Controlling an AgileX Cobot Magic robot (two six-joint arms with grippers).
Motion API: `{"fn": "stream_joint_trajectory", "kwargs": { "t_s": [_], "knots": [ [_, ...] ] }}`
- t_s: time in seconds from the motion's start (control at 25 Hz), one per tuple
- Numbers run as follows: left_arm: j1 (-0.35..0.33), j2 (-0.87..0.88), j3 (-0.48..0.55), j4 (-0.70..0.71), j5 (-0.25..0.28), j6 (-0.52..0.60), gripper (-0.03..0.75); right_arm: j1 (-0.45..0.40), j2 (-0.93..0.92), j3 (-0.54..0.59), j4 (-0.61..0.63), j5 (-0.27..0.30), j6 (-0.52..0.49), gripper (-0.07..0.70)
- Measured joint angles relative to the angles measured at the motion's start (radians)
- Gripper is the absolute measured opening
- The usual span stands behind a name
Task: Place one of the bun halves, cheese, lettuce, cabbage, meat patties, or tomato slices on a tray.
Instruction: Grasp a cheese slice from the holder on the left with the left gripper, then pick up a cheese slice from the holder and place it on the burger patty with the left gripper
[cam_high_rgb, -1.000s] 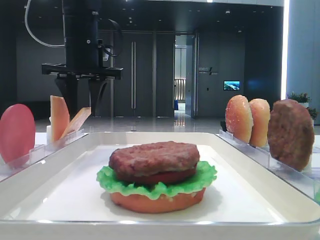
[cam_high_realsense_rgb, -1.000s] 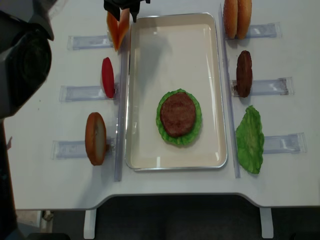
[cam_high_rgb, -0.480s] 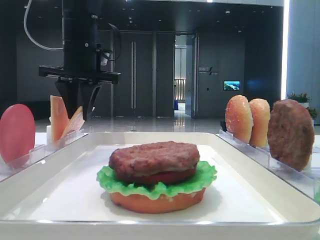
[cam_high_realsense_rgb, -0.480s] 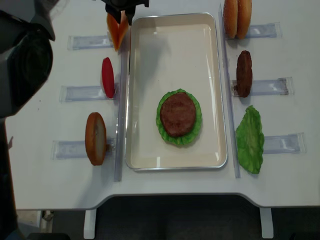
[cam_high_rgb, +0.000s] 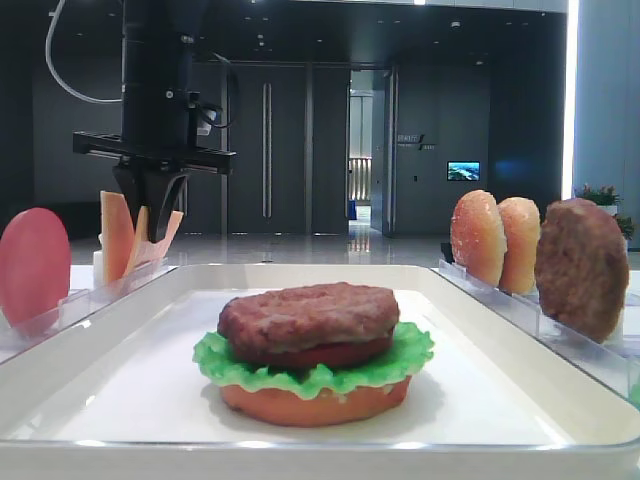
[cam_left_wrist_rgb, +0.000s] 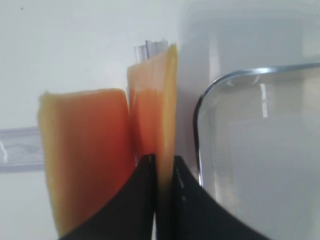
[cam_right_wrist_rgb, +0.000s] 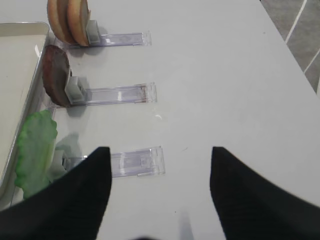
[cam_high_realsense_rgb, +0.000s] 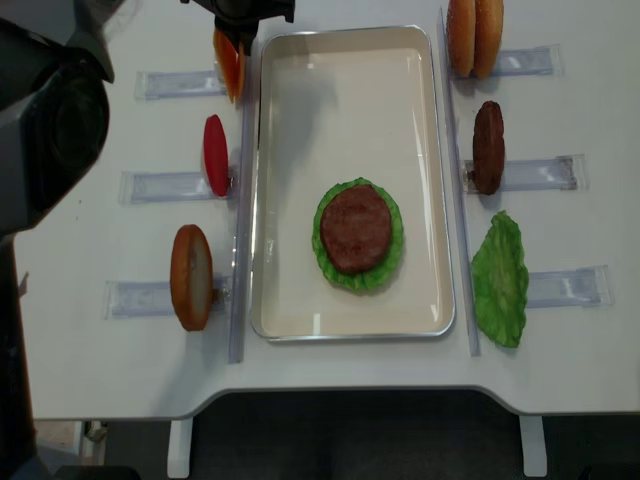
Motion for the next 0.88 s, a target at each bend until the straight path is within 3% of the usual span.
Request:
{"fn": "stream_joint_trajectory", "kwargs": {
  "t_s": [0.28, 0.4, 0.88],
  "knots": [
    [0.000, -0.001, -0.011, 0.001, 0.021, 0.016, 0.039, 0.000, 0.000, 0.000, 0.000, 0.000, 0.000, 0.416],
    [0.000, -0.001, -0.042, 0.001, 0.052, 0.021, 0.039, 0.000, 0.000, 0.000, 0.000, 0.000, 0.000, 0.416],
    [0.000, -0.001, -0.190, -0.064, 0.064, 0.036, 0.039, 0.000, 0.000, 0.000, -0.002, 0.000, 0.000, 0.416]
  ]
}}
